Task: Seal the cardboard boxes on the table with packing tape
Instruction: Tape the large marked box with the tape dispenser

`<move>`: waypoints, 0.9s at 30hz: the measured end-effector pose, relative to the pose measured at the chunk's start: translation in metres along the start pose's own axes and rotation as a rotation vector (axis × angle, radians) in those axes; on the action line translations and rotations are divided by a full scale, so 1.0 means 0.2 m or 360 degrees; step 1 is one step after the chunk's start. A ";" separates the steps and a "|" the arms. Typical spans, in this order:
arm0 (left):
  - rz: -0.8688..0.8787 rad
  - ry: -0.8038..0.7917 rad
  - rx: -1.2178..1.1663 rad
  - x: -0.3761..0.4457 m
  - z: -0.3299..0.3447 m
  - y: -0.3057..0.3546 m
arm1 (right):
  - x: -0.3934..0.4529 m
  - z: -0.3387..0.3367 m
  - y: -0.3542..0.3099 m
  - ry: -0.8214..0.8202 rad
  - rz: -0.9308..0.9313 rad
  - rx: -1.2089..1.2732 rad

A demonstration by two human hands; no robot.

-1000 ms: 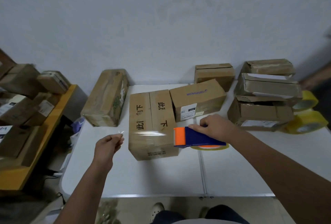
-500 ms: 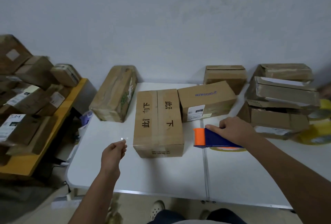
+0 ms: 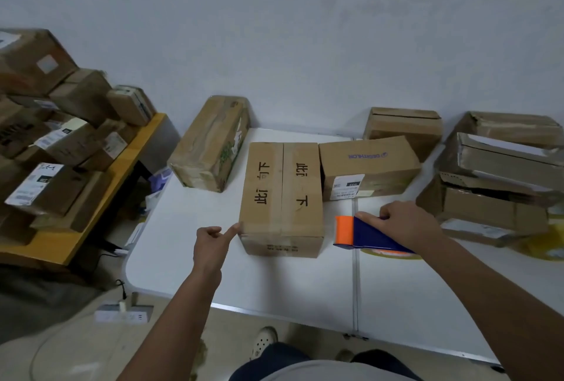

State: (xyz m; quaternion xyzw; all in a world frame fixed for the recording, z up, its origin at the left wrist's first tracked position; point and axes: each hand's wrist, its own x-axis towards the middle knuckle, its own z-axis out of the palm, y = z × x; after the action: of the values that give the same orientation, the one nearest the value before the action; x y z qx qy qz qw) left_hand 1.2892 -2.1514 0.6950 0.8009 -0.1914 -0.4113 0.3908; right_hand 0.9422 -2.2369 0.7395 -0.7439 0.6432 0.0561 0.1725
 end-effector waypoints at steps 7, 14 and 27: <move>0.0022 0.0051 0.0002 0.02 0.04 -0.04 | 0.02 0.03 0.01 -0.0039 0.0033 -0.0004; 0.0065 0.0053 0.0062 0.02 0.03 -0.06 | 0.03 0.09 0.00 -0.0006 0.0101 -0.0001; 0.0145 -0.0347 0.0323 0.13 -0.20 -0.02 | 0.10 0.13 0.00 -0.0093 0.0059 -0.0004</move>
State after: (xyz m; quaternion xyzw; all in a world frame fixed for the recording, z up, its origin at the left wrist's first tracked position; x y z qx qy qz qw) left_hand 1.3368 -2.1454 0.6931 0.7773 -0.3095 -0.4562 0.3031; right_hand 0.9496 -2.2464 0.7102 -0.7302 0.6514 0.0819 0.1892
